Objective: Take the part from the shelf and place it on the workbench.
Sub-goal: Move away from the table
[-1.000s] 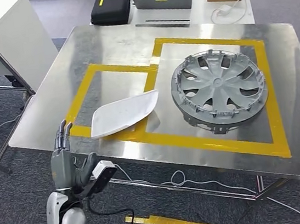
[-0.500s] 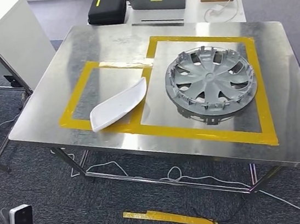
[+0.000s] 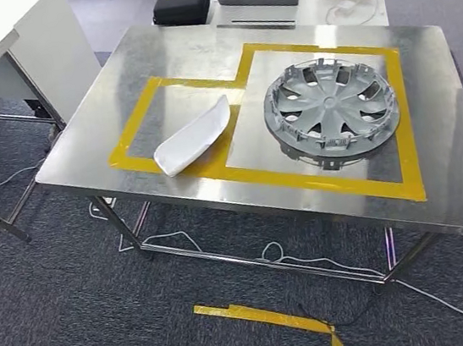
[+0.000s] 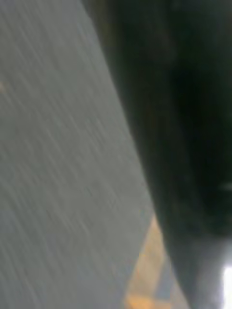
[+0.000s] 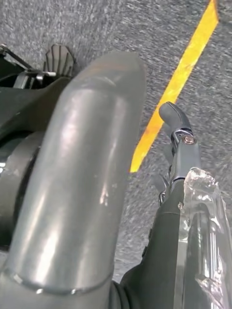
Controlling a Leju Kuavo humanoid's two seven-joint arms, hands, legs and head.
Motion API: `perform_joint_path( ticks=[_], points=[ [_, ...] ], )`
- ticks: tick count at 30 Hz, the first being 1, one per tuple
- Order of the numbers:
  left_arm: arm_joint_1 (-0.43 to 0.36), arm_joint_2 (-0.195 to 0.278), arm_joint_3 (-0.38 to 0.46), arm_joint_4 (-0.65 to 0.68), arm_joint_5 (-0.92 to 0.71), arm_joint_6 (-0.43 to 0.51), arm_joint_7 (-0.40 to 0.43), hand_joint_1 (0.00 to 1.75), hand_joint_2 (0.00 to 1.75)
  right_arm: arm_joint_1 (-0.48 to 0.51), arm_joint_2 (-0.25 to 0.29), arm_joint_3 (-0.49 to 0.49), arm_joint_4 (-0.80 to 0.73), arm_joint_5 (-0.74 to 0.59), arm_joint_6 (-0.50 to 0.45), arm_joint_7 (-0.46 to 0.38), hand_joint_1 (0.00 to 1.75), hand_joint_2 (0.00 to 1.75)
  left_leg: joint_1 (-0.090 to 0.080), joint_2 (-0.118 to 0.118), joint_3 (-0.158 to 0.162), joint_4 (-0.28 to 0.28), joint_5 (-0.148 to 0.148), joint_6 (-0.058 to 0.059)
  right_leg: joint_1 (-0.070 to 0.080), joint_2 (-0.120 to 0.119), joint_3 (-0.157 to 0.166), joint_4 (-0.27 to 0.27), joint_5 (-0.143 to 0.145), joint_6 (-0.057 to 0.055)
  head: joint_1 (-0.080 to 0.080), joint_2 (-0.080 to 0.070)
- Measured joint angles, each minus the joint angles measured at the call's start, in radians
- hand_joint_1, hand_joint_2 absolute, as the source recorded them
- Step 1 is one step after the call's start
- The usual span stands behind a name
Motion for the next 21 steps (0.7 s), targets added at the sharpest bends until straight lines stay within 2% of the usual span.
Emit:
perform_joint_path(
  ticks=[1, 2, 3, 5, 6, 7, 8, 9, 10, 11, 12, 13, 15, 16, 17, 18, 19, 20, 21],
  points=[
    [0.002, -0.002, 0.007, 0.031, -0.002, -0.020, 0.068, 0.00, 0.00, 0.000, 0.000, -0.001, 0.000, 0.002, 0.001, 0.000, 0.00, 0.00, 0.001, -0.002, -0.006, 0.007, -0.009, -0.005, -0.001, -0.012, -0.006, 0.000, 0.007, -0.008, 0.000, 0.000],
    [0.004, -0.006, 0.012, 0.057, -0.004, -0.036, 0.122, 0.00, 0.00, -0.001, 0.000, -0.001, 0.000, 0.005, 0.001, 0.000, 0.00, 0.00, 0.004, 0.001, -0.015, 0.028, -0.038, -0.010, -0.003, -0.025, -0.014, 0.000, 0.015, -0.016, -0.003, 0.000],
    [0.006, -0.010, 0.016, 0.079, -0.006, -0.049, 0.159, 0.00, 0.00, -0.002, -0.001, -0.001, 0.001, 0.011, 0.001, 0.001, 0.00, 0.00, 0.008, 0.008, -0.029, 0.068, -0.084, -0.015, -0.005, -0.039, -0.025, -0.001, 0.025, -0.023, -0.006, 0.000],
    [0.005, -0.018, 0.022, 0.110, -0.009, -0.072, 0.183, 0.00, 0.00, -0.003, -0.001, 0.001, 0.000, 0.031, -0.003, 0.004, 0.00, 0.00, 0.017, 0.023, -0.060, 0.195, -0.187, -0.029, -0.002, -0.067, -0.049, 0.001, 0.044, -0.028, -0.014, 0.000],
    [0.004, -0.019, 0.024, 0.120, -0.010, -0.084, 0.186, 0.00, 0.00, -0.005, -0.001, 0.002, 0.000, 0.040, -0.006, 0.003, 0.00, 0.00, 0.022, 0.026, -0.069, 0.256, -0.211, -0.035, -0.002, -0.082, -0.062, 0.003, 0.052, -0.027, -0.015, 0.000],
    [0.003, -0.017, 0.026, 0.129, -0.015, -0.096, 0.186, 0.00, 0.00, -0.007, -0.001, 0.003, 0.000, 0.045, -0.010, -0.003, 0.00, 0.00, 0.027, 0.029, -0.066, 0.293, -0.209, -0.041, -0.002, -0.095, -0.073, 0.006, 0.060, -0.026, -0.015, 0.000],
    [0.003, -0.014, 0.027, 0.136, -0.021, -0.108, 0.186, 0.00, 0.00, -0.011, -0.001, 0.004, 0.000, 0.046, -0.014, -0.011, 0.00, 0.00, 0.031, 0.031, -0.048, 0.296, -0.187, -0.046, -0.003, -0.107, -0.087, 0.012, 0.067, -0.023, -0.015, 0.000],
    [0.002, -0.010, 0.027, 0.141, -0.028, -0.117, 0.186, 0.00, 0.00, -0.015, -0.001, 0.004, 0.000, 0.045, -0.017, -0.019, 0.00, 0.00, 0.035, 0.037, -0.014, 0.264, -0.157, -0.050, -0.004, -0.117, -0.100, 0.020, 0.073, -0.020, -0.016, 0.000],
    [0.001, -0.007, 0.027, 0.145, -0.035, -0.124, 0.186, 0.00, 0.00, -0.020, -0.001, 0.004, 0.000, 0.042, -0.020, -0.026, 0.00, 0.00, 0.038, 0.053, 0.034, 0.203, -0.133, -0.053, -0.005, -0.127, -0.112, 0.030, 0.077, -0.016, -0.016, 0.000],
    [-0.001, -0.003, 0.027, 0.148, -0.039, -0.128, 0.184, 0.00, 0.00, -0.023, -0.001, 0.004, 0.000, 0.040, -0.023, -0.030, 0.00, 0.00, 0.037, 0.072, 0.085, 0.131, -0.124, -0.054, -0.005, -0.136, -0.124, 0.040, 0.080, -0.013, -0.017, 0.000],
    [-0.004, -0.001, 0.026, 0.150, -0.044, -0.132, 0.179, 0.00, 0.00, -0.024, -0.001, 0.004, 0.000, 0.038, -0.025, -0.034, 0.00, 0.00, 0.035, 0.088, 0.124, 0.070, -0.127, -0.050, -0.004, -0.145, -0.133, 0.049, 0.083, -0.007, -0.017, 0.000],
    [-0.007, 0.001, 0.026, 0.152, -0.047, -0.136, 0.169, 0.00, 0.00, -0.026, -0.001, 0.004, 0.000, 0.035, -0.027, -0.036, 0.00, 0.00, 0.032, 0.098, 0.147, 0.030, -0.137, -0.045, -0.003, -0.155, -0.139, 0.056, 0.086, -0.002, -0.017, 0.000],
    [-0.009, 0.006, 0.026, 0.157, -0.054, -0.145, 0.138, 0.00, 0.00, -0.029, -0.001, 0.002, 0.000, 0.025, -0.032, -0.039, 0.00, 0.00, 0.028, 0.089, 0.145, 0.007, -0.147, -0.028, -0.002, -0.172, -0.149, 0.062, 0.095, 0.012, -0.017, 0.000],
    [-0.009, 0.008, 0.026, 0.159, -0.057, -0.148, 0.122, 0.00, 0.00, -0.031, 0.000, 0.000, 0.000, 0.020, -0.035, -0.040, 0.00, 0.00, 0.028, 0.082, 0.138, 0.004, -0.142, -0.019, -0.004, -0.167, -0.155, 0.068, 0.090, 0.019, -0.017, 0.000],
    [-0.010, 0.009, 0.025, 0.160, -0.059, -0.151, 0.110, 0.00, 0.00, -0.031, 0.001, -0.002, 0.000, 0.014, -0.038, -0.040, 0.00, 0.00, 0.029, 0.075, 0.129, 0.002, -0.135, -0.008, -0.005, -0.149, -0.164, 0.086, 0.069, 0.024, -0.016, 0.000],
    [-0.011, 0.010, 0.025, 0.162, -0.061, -0.152, 0.102, 0.00, 0.00, -0.030, 0.002, -0.004, 0.000, 0.010, -0.041, -0.040, 0.00, 0.00, 0.029, 0.068, 0.120, 0.000, -0.125, 0.002, -0.006, -0.124, -0.178, 0.121, 0.033, 0.027, -0.014, 0.000],
    [-0.014, 0.010, 0.025, 0.164, -0.061, -0.153, 0.098, 0.00, 0.00, -0.028, 0.002, -0.006, 0.000, 0.006, -0.044, -0.040, 0.00, 0.00, 0.028, 0.060, 0.108, 0.000, -0.114, 0.009, -0.008, -0.096, -0.197, 0.176, -0.015, 0.029, -0.013, 0.000],
    [-0.017, 0.010, 0.025, 0.165, -0.062, -0.153, 0.098, 0.00, 0.00, -0.027, 0.003, -0.009, 0.000, 0.003, -0.047, -0.039, 0.00, 0.00, 0.024, 0.050, 0.095, 0.001, -0.103, 0.014, -0.007, -0.078, -0.218, 0.244, -0.060, 0.028, -0.012, 0.000],
    [-0.020, 0.010, 0.025, 0.166, -0.062, -0.152, 0.101, 0.00, 0.00, -0.025, 0.003, -0.011, 0.000, 0.000, -0.049, -0.040, 0.00, 0.00, 0.020, 0.040, 0.081, 0.002, -0.092, 0.017, -0.007, -0.069, -0.233, 0.305, -0.089, 0.027, -0.012, 0.000]
  ],
)
